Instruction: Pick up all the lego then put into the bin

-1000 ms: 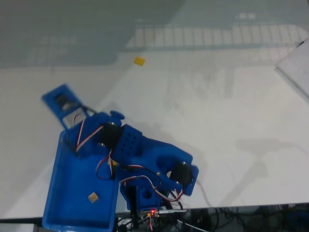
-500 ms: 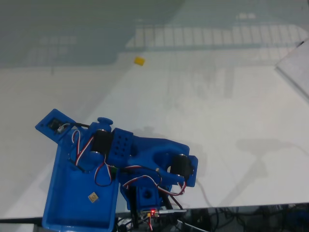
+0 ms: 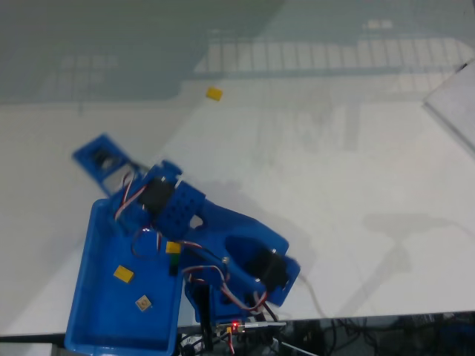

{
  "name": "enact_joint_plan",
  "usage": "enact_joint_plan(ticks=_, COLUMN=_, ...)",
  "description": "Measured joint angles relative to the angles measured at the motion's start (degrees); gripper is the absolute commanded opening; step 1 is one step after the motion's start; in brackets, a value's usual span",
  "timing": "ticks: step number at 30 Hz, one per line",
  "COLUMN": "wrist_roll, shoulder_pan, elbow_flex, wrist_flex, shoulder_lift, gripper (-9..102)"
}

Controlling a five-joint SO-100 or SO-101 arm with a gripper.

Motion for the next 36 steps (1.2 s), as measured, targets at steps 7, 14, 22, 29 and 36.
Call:
enact_joint_plan(ticks=7, wrist_roll=-7.8, shoulder_pan=30.8, elbow_flex=0.2, wrist_flex=-28.5, shoulder_lift=-13.4, gripper=35)
enact_joint_plan(ticks=14, wrist_roll=-8.8, shoulder_pan=50.0, elbow_flex=0.1, wrist_flex=-58.8, shoulder_lift=-34.3, gripper=35)
enact_joint_plan(ticks=22, wrist_roll=-8.6, shoulder_pan=57.3, elbow_flex=0.1, wrist_flex=-79.3, shoulder_lift=-51.2, gripper=34)
enact_joint_plan(ticks=29, wrist_roll=-5.8, shoulder_pan=57.4, elbow_flex=-3.0, wrist_flex=-81.8, shoulder_lift=-60.5, gripper=34)
enact_joint_plan(ticks=36, wrist_roll=-3.2, shoulder_pan=57.4, elbow_flex=-9.4, wrist_flex=-81.8, shoulder_lift=-67.9, gripper=33)
